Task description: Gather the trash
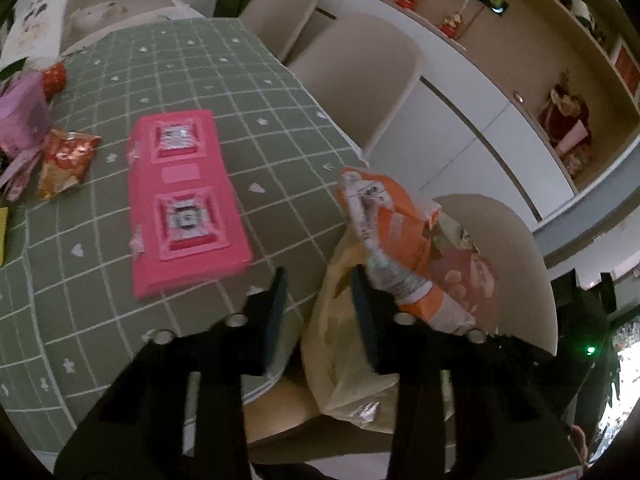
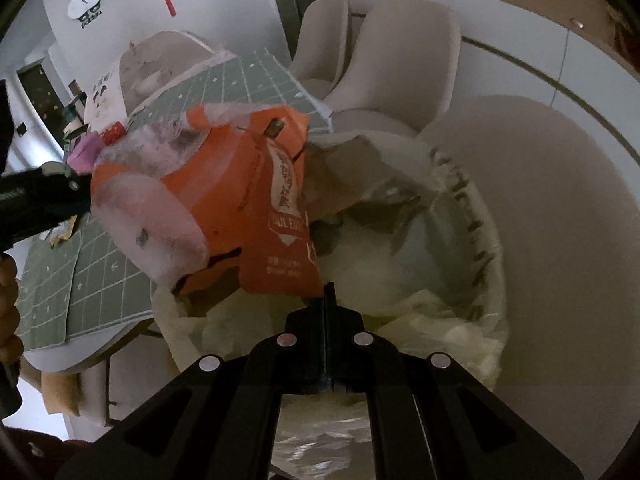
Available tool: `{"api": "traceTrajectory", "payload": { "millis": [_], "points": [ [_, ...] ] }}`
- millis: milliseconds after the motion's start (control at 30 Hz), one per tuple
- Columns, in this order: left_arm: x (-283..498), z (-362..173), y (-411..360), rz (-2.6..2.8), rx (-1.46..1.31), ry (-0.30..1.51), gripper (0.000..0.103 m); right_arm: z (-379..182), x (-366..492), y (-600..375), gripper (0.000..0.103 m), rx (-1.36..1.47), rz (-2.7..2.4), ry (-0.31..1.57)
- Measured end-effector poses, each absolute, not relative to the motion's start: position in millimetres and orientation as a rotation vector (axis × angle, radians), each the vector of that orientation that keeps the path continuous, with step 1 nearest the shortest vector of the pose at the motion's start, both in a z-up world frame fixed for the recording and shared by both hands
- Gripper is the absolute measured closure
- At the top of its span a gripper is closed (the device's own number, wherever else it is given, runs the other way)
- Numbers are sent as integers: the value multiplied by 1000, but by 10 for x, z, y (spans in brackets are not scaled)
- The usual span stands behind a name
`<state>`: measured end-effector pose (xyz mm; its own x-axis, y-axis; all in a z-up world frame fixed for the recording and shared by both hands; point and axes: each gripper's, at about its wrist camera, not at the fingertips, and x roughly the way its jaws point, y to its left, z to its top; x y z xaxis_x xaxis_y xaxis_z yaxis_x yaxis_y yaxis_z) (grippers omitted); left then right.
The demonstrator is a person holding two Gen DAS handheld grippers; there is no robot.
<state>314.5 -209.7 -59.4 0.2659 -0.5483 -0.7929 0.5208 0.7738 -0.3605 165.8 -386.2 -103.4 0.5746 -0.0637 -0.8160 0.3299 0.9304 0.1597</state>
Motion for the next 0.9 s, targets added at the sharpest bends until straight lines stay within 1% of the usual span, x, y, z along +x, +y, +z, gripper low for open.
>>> {"api": "traceTrajectory", "payload": {
  "millis": [33, 100, 133, 200, 500, 767, 833, 867, 900],
  "points": [
    [3128, -591, -2137, -726, -21, 1080, 84, -1002, 1631, -3889, 100, 312, -240, 920],
    [3092, -573, -2229, -740, 11, 1064, 96, -943, 1590, -3957, 100, 325, -238, 898],
    [3070, -566, -2291, -752, 37, 1055, 98, -904, 1552, -4005, 99, 343, -227, 879],
    [3044, -575, -2376, -765, 67, 1050, 100, -852, 1516, -4060, 99, 357, -221, 859],
    [2917, -795, -2734, -801, 160, 1098, 102, -677, 1366, -4324, 98, 383, -278, 794],
    [2791, -871, -2881, -795, 262, 1067, 102, -641, 1354, -4461, 98, 411, -309, 762],
    [2806, -836, -2827, -779, 257, 1058, 97, -637, 1386, -4456, 98, 408, -299, 755],
    [2811, -811, -2794, -779, 253, 1053, 90, -639, 1411, -4451, 98, 405, -293, 752],
    [2813, -790, -2775, -780, 249, 1050, 82, -642, 1443, -4432, 98, 402, -286, 749]
  ]
}}
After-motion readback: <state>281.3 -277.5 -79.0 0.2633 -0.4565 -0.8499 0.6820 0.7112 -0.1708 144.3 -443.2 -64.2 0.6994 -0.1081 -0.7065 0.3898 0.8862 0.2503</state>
